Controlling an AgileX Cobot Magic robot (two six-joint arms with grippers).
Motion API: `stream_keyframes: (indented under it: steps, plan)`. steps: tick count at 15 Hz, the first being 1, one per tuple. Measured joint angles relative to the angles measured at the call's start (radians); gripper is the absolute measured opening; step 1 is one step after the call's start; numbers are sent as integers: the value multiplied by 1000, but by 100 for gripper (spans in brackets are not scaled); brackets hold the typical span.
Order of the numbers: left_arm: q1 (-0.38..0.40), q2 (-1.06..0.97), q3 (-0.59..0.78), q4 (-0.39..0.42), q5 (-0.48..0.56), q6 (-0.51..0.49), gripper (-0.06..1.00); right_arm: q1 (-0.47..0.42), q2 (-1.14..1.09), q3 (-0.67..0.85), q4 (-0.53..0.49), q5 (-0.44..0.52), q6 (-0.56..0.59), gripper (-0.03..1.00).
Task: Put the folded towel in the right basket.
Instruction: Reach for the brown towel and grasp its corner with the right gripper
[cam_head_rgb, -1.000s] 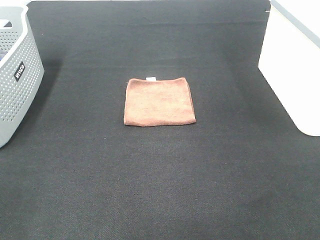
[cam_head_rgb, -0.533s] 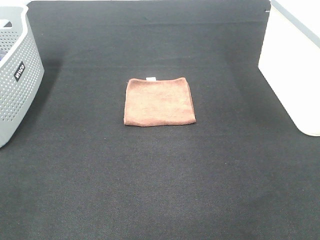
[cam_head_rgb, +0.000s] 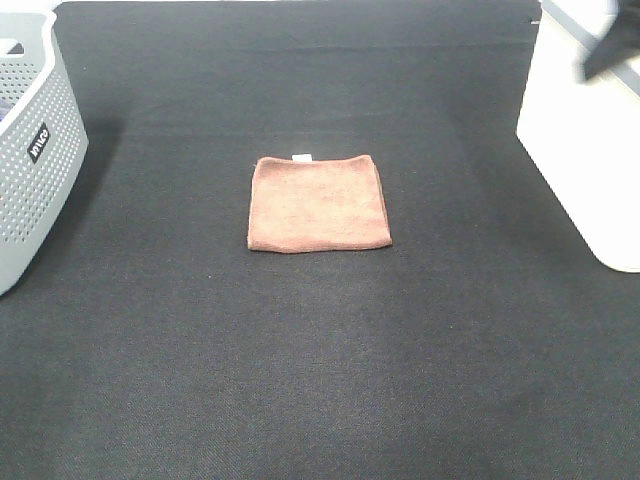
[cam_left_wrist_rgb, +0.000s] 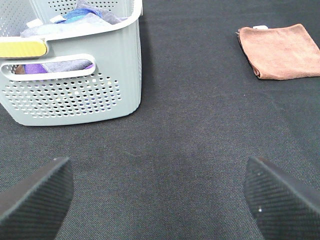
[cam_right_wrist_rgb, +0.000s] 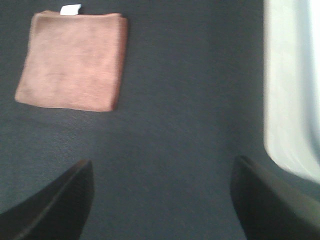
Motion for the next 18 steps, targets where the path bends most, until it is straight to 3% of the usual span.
stream_keyframes:
  steps: [2, 5, 15, 18]
  plan:
    - [0, 0, 0, 0, 0, 0, 88, 101, 187, -140, 11, 1, -11, 72]
    - [0, 0, 0, 0, 0, 0, 88, 162, 406, -277, 51, 8, -11, 72]
    - [0, 0, 0, 0, 0, 0, 88, 161, 895, -657, 166, 102, -43, 72]
    - [0, 0, 0, 0, 0, 0, 88, 136, 994, -718, 275, 109, -93, 72]
